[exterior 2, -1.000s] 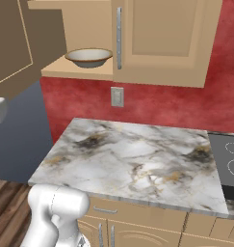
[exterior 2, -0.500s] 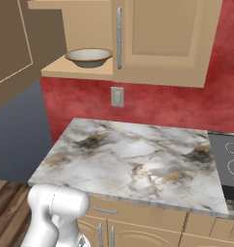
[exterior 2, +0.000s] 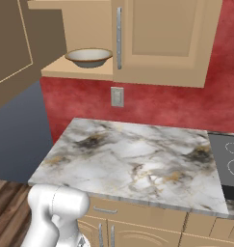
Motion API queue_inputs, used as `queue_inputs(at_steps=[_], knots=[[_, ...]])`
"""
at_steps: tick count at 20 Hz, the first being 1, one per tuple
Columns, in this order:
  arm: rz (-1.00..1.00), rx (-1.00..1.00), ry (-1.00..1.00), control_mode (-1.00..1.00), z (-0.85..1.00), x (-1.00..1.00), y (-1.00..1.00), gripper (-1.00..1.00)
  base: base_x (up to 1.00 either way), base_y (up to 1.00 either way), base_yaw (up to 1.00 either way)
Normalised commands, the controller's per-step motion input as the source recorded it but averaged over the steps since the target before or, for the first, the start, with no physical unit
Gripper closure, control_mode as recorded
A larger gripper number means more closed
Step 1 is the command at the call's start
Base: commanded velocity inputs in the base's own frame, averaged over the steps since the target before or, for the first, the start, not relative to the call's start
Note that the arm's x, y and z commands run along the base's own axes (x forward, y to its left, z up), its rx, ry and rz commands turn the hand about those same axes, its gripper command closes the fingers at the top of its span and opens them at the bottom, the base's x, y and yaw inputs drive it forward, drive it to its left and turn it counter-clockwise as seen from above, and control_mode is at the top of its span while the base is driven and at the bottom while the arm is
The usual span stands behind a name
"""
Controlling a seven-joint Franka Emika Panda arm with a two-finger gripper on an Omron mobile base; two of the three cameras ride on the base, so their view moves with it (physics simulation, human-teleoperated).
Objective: Open the cabinet. Pick the bowls from the counter and place them in the cabinet. Then close the cabinet.
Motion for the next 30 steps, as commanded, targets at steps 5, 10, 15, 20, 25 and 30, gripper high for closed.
queue_inputs(at_steps=[5,10,15,20,25,30], knots=[[-0.11,0.00,-0.01,-1.00,-0.27,0.00,0.36,-1.00,0.00,0.00,0.00],[-0.13,0.00,-0.03,-1.00,-0.21,0.00,0.33,-1.00,0.00,0.00,0.00],[-0.14,0.00,-0.01,-1.00,-0.13,0.17,0.26,-1.00,0.00,0.00,0.00],[-0.14,0.01,0.00,-1.00,-0.13,0.34,0.24,-1.00,0.00,0.00,0.00],[-0.14,0.00,-0.02,-1.00,-0.11,0.17,0.29,-1.00,0.00,0.00,0.00],[-0.14,0.00,-0.01,-1.00,-0.06,0.13,0.22,-1.00,0.00,0.00,0.00]])
